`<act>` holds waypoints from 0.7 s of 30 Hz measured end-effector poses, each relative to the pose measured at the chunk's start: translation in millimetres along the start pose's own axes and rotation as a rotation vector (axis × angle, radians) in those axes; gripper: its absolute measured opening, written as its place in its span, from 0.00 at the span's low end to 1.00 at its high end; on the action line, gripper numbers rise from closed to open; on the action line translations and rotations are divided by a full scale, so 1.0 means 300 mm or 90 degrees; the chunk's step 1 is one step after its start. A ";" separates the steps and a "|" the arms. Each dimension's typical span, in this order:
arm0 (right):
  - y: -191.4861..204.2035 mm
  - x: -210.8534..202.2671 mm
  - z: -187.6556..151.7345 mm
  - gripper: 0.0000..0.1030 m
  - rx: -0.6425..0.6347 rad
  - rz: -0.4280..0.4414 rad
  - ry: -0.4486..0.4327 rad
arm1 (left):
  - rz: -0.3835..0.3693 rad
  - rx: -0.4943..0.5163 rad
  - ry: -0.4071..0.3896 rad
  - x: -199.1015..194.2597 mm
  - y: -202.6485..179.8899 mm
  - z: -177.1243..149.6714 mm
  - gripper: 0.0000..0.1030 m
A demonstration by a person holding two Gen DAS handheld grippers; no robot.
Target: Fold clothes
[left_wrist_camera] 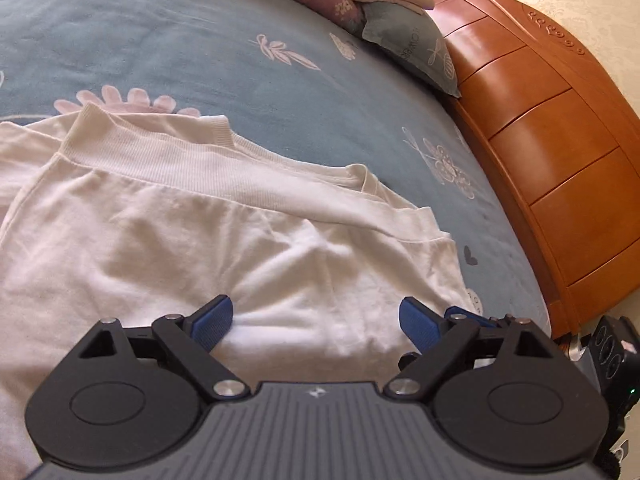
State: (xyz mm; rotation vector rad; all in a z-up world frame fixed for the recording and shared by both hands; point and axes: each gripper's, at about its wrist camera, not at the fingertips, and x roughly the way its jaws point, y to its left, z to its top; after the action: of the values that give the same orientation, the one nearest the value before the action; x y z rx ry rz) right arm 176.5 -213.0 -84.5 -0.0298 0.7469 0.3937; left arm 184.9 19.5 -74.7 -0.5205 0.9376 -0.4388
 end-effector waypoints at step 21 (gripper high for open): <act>0.181 -0.001 0.068 1.00 -0.044 0.174 -0.038 | 0.064 -0.108 -0.021 -0.072 0.175 0.010 0.87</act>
State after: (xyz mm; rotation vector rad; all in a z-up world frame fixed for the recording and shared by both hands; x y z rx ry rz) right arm 170.1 -159.5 -63.3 0.0199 0.6795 0.6785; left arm 182.9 74.0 -90.6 -0.6300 0.9705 -0.2596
